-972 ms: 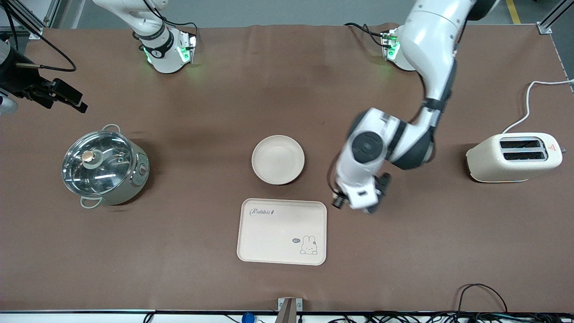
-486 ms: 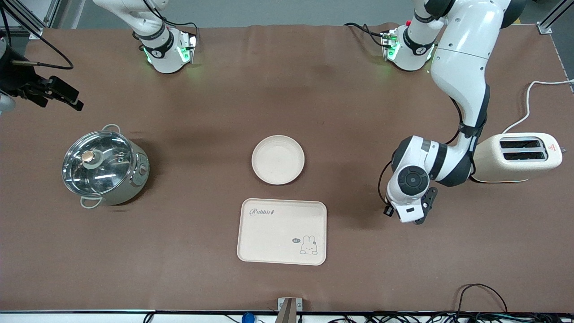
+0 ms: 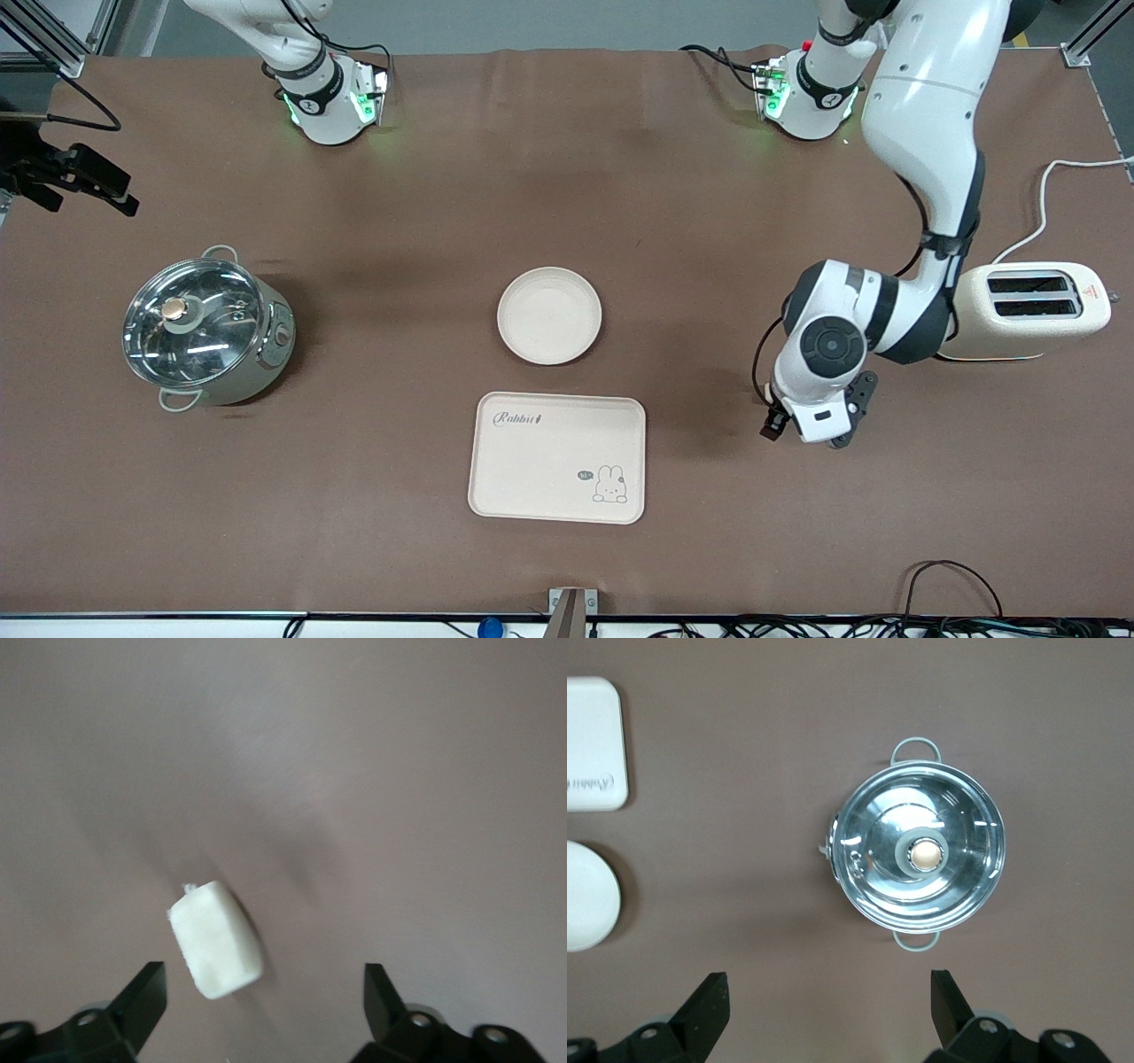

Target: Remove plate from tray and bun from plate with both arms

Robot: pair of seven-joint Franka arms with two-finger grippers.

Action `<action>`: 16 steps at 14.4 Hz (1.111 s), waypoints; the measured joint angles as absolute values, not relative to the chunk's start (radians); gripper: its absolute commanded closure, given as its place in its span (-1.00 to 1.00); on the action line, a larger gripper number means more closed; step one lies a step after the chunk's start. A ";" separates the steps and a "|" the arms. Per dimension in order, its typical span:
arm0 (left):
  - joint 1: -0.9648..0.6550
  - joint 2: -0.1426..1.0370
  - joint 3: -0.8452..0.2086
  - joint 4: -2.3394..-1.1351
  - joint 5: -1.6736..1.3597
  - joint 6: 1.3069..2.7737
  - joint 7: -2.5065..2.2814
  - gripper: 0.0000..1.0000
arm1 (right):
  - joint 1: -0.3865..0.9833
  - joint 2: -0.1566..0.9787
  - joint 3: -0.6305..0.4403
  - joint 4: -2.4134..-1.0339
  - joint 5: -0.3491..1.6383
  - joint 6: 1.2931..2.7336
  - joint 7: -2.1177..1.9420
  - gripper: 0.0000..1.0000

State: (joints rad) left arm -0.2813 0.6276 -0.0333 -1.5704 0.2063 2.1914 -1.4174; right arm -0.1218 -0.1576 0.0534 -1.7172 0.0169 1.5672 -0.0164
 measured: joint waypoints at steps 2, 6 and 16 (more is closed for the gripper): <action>-0.281 0.558 -0.044 -1.562 0.206 2.156 -1.356 -1.00 | -0.127 -0.154 0.045 -1.694 0.017 1.548 -0.041 -1.00; -0.256 0.421 -0.048 -1.534 0.198 1.967 -1.101 -1.00 | -0.127 -0.151 0.023 -1.624 0.016 1.498 -0.047 -1.00; -0.132 0.042 -0.048 -1.487 0.039 1.543 -0.313 -1.00 | -0.121 -0.096 0.001 -1.601 0.017 1.481 -0.055 -1.00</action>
State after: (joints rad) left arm -0.1318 0.0419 -0.0481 -1.4875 0.0389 1.5435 -0.3130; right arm -0.1207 -0.0962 0.0007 -1.6006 0.0170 1.4806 -0.0550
